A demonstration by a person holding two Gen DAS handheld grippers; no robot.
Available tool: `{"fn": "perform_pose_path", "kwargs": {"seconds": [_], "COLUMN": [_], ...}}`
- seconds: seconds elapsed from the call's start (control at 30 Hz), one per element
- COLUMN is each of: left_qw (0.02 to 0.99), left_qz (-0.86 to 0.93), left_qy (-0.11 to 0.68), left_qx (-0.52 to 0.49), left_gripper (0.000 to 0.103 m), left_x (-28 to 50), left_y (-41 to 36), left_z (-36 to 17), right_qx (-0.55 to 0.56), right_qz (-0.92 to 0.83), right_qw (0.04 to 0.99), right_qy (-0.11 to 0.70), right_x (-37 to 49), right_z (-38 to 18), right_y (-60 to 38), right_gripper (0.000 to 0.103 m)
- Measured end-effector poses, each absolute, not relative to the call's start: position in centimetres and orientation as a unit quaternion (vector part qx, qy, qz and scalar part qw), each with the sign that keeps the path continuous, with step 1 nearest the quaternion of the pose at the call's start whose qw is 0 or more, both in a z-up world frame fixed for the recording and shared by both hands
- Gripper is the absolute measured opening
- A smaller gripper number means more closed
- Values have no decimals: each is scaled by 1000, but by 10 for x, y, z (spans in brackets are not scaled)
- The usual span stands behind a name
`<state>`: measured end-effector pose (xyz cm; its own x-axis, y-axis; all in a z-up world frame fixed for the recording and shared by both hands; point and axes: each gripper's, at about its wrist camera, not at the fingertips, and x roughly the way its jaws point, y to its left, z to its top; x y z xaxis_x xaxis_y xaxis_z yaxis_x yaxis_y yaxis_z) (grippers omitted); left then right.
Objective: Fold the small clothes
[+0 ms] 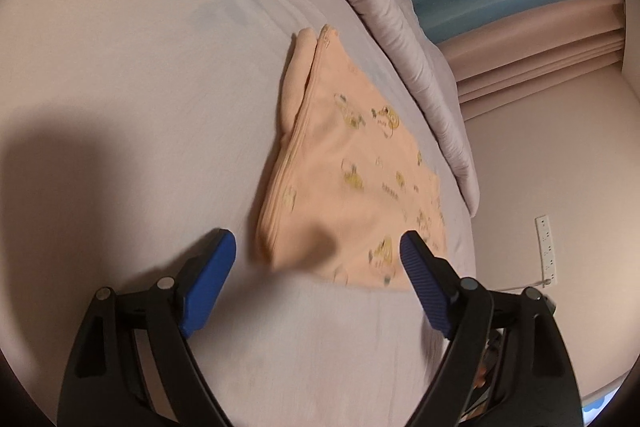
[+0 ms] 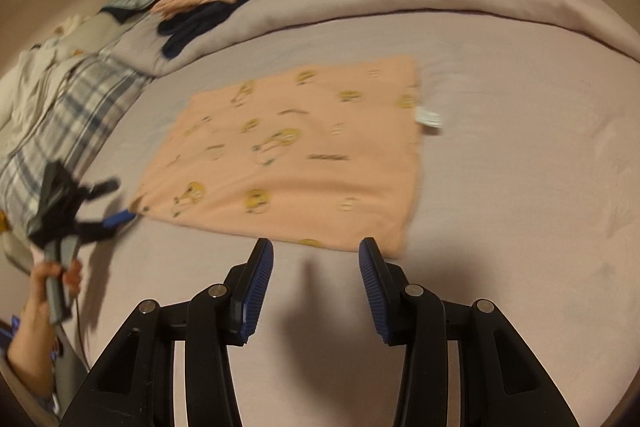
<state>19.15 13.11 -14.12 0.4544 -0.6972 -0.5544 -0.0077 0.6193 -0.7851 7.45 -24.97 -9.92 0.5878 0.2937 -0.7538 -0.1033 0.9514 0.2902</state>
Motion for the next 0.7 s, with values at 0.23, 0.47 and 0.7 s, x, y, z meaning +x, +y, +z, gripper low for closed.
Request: {"fn": "perform_pose_path", "kwargs": {"seconds": [0.23,0.47,0.7], "left_qw": [765,775,792], "left_qz": [-242,-250,-221], "left_qy": [477,483,491], "left_qx": [-359,-323,-287], "left_gripper": [86,85,37], "left_x": [242,286,287], "left_y": [116,93,90], "left_z": [-139,-136,-133], "right_qx": [96,91,84], "right_qz": [154,167,168], "right_qw": [876,879,881], "right_qy": [446,436,434], "right_x": [105,152,185], "right_z": [-108,-109,-109], "right_y": [-215,-193,-170], "right_gripper": [44,44,44]}}
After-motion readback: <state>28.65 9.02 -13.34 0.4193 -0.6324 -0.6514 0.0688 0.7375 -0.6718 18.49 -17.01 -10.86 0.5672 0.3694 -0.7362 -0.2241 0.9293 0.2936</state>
